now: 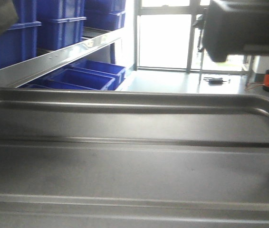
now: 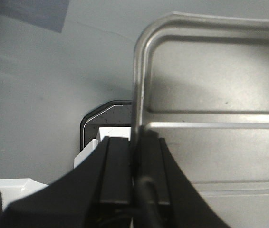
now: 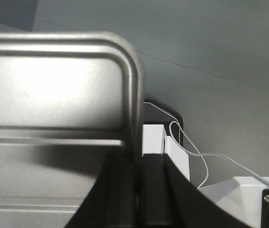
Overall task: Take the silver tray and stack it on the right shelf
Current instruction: 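Hold the tray level while the base drives to the other shelf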
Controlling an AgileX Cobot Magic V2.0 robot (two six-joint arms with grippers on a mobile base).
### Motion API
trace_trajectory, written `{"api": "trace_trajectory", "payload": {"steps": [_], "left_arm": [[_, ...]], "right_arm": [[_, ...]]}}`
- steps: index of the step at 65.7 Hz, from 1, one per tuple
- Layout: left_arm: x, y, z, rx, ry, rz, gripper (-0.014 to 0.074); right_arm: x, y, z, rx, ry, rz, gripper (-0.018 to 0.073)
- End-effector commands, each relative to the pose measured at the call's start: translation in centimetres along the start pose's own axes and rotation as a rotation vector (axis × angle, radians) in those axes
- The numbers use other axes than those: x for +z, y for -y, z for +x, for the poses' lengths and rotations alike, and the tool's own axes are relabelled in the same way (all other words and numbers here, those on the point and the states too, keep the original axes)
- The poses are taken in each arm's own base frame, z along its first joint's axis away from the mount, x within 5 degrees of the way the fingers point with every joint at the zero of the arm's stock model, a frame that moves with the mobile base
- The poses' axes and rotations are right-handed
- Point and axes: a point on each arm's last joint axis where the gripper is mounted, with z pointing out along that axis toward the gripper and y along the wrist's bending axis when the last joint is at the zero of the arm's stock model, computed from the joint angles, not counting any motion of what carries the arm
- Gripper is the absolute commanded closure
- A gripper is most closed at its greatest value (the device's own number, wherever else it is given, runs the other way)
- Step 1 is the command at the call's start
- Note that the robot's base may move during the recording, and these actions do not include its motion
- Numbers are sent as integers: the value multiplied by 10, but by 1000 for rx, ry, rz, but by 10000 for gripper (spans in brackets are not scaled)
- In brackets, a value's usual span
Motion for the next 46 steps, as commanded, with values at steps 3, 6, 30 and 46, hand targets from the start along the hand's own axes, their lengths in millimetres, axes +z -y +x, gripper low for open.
{"api": "trace_trajectory", "payload": {"steps": [3, 6, 30, 46], "left_arm": [[-12, -2, -3, -2, 32, 10, 694], [-12, -2, -3, -2, 32, 10, 694], [-12, -2, -3, -2, 32, 10, 694], [-12, -2, -3, -2, 32, 10, 694]], "right_arm": [[-11, 9, -4, -6, 31, 57, 499], [-11, 9, -4, -6, 31, 57, 499], [-11, 9, -4, -6, 31, 57, 499], [-11, 9, -4, -6, 31, 57, 499]]}}
